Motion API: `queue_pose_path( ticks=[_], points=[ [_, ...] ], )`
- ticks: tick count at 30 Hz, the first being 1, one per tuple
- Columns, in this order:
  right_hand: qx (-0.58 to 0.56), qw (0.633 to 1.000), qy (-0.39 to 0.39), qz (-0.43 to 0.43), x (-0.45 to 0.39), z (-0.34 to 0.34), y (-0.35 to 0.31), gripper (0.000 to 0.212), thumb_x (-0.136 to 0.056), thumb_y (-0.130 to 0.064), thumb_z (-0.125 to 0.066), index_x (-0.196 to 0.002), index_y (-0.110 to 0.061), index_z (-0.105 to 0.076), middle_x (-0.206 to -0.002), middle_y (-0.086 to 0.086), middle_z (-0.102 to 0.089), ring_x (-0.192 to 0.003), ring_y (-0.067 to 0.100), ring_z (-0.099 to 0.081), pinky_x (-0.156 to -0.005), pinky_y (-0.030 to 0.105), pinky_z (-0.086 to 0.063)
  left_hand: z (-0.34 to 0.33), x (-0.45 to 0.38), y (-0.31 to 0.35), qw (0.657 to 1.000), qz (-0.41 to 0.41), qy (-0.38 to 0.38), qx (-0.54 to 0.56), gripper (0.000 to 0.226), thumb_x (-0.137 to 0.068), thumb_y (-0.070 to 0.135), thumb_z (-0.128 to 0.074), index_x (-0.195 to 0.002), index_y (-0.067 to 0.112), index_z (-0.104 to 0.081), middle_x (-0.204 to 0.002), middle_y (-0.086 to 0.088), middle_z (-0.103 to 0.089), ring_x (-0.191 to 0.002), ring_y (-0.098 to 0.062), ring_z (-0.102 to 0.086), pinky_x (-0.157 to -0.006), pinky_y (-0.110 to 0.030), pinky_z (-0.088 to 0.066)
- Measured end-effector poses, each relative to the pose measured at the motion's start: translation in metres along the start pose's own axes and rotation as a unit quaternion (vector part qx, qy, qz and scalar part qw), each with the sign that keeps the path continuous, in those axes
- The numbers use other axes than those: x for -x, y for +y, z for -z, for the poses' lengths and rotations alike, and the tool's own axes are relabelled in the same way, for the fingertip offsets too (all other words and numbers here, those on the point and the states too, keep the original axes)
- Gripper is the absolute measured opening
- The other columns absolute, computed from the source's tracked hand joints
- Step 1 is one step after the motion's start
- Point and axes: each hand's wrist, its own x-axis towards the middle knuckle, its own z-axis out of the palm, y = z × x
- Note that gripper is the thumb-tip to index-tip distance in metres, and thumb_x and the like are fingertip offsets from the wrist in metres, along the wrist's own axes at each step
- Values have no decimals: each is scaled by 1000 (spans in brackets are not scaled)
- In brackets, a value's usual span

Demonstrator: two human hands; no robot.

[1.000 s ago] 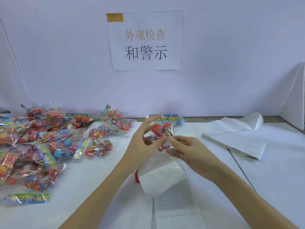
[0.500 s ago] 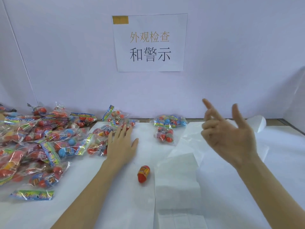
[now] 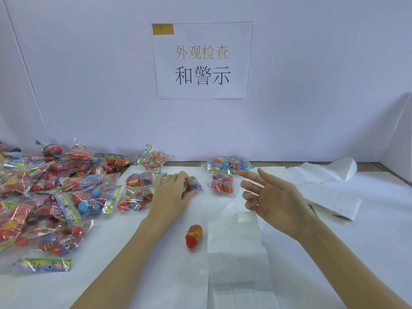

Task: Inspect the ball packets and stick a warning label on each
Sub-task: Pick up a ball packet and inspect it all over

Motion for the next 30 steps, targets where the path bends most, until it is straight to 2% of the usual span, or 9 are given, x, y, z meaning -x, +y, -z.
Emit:
queue_pose_path(
  ticks=[5, 7, 10, 15, 18, 21, 24, 27, 30],
  points=[
    [32, 998, 48, 26, -1, -5, 3, 34, -89, -29, -74, -119, -14, -79, -95, 2, -70, -74, 16, -65, -62, 24, -52, 12, -1, 24, 977, 4, 32, 209, 13, -105, 23, -61, -111, 16, -70, -91, 7, -74, -86, -13, -66, -80, -23, -43],
    [148, 983, 70, 78, 0, -8, 7, 35, -90, -30, -78, -125, -27, -75, -107, -1, -76, -88, 14, -72, -67, 22, -55, 18, 2, 37, 958, -1, 28, 287, 13, -103, 23, -64, -112, 23, -74, -95, 14, -75, -88, -4, -68, -74, -15, -47],
    [395, 899, 91, 167, 2, -14, 16, 50, -94, -29, -77, -135, -51, -61, -130, -19, -67, -112, 2, -67, -84, 19, -55, 23, 6, 55, 937, -34, 12, 346, 15, -101, 25, -68, -110, 33, -76, -100, 23, -75, -88, -4, -70, -74, -10, -49],
    [482, 826, 149, 251, -4, -20, 30, 30, -91, -25, -80, -120, -33, -75, -115, -15, -75, -111, 13, -68, -92, 36, -56, 21, 12, 69, 921, -43, -17, 387, 14, -95, 27, -74, -108, 31, -75, -105, 23, -75, -91, -5, -73, -78, -16, -54],
    [450, 833, 196, 253, -3, -17, 27, 17, -90, -24, -81, -107, -26, -78, -98, -7, -78, -98, 15, -72, -93, 37, -58, 22, 10, 71, 882, 30, -30, 469, 17, -91, 26, -78, -106, 20, -72, -100, 6, -76, -84, -17, -71, -78, -23, -56],
    [391, 879, 173, 212, -1, -16, 20, 12, -94, -22, -76, -106, -21, -75, -92, 1, -79, -89, 21, -77, -81, 34, -60, 26, 7, 69, 857, 78, -32, 508, 7, -92, 18, -79, -95, 23, -76, -99, 1, -77, -86, -28, -72, -79, -24, -57],
    [407, 883, 145, 183, -1, -18, 22, 17, -101, -31, -66, -115, -27, -75, -92, -2, -80, -90, 14, -77, -79, 20, -56, 30, 7, 69, 846, 122, -40, 517, 10, -91, 20, -79, -87, 29, -78, -88, -3, -78, -81, -19, -73, -70, -21, -57],
    [427, 869, 166, 187, -2, -18, 25, 31, -99, -42, -62, -104, -20, -83, -91, -1, -81, -90, 12, -76, -86, 30, -58, 32, 7, 69, 837, 149, -51, 524, 6, -89, 21, -82, -84, 24, -79, -86, -7, -78, -77, -15, -70, -64, -23, -54],
    [387, 891, 170, 167, -2, -16, 19, 37, -96, -50, -61, -102, -22, -85, -91, 1, -81, -92, 19, -75, -90, 31, -58, 36, 5, 69, 808, 166, -59, 563, 13, -83, 30, -81, -83, 18, -77, -86, -8, -78, -78, -16, -70, -69, -23, -54]
  ],
)
